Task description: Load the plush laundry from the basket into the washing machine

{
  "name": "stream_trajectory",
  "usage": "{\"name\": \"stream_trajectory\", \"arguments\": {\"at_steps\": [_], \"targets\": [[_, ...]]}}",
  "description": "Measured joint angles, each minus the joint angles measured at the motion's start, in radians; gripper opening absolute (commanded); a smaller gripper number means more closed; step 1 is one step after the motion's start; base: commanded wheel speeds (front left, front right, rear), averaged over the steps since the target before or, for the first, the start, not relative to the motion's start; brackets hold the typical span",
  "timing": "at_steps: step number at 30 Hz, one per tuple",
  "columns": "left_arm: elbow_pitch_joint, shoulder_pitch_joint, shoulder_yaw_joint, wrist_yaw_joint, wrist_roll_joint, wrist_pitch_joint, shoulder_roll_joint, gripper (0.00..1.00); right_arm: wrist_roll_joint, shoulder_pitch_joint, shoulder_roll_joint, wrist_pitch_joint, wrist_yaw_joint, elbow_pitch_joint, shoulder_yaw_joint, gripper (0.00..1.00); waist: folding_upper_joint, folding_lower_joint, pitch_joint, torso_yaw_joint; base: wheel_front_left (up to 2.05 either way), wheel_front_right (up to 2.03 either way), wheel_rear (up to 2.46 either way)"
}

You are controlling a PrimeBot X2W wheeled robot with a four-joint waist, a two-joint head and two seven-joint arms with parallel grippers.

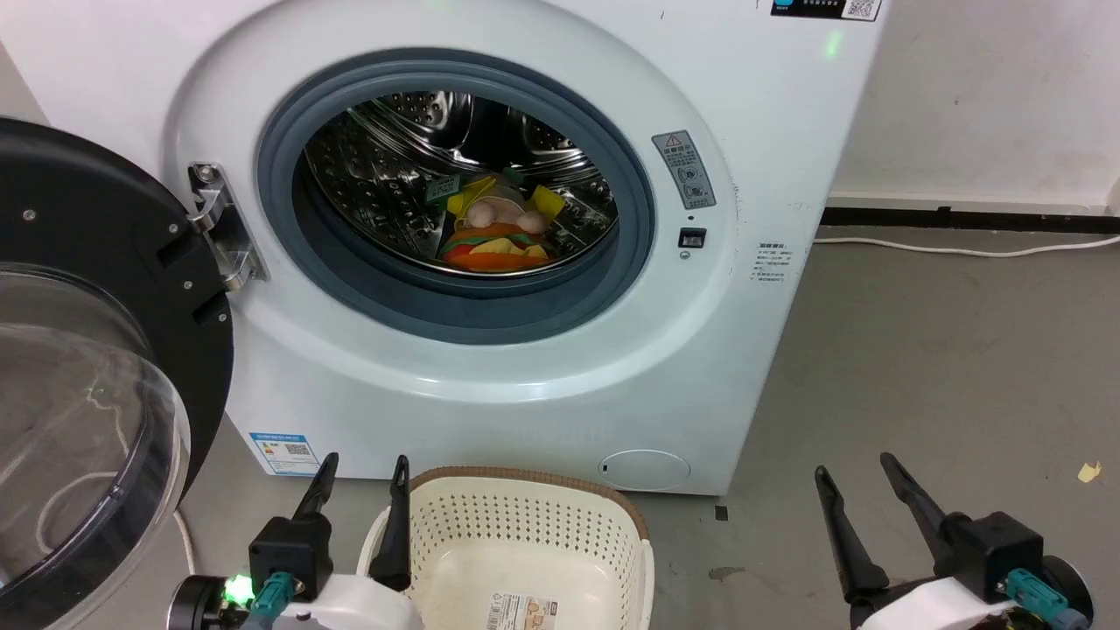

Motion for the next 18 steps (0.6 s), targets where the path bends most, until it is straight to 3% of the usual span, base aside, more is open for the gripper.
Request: {"name": "stream_trajectory", "arguments": {"at_steps": [8,18], "targets": [[-0.006,0.000,-0.007,0.000,-0.003,-0.011,-0.010,1.00,0.032,0.002,0.000,-0.012,0.000,-0.010,-0.008,1.00,0.0000,0.0000,0.000,0.006,-0.64,-0.64,-0.64],[-0.016,0.001,-0.014,0.000,-0.011,-0.024,-0.014,1.00,0.067,0.012,0.000,-0.026,0.000,-0.018,-0.011,1.00,0.0000,0.0000,-0.002,0.014,-0.07,-0.07,-0.07]]}}
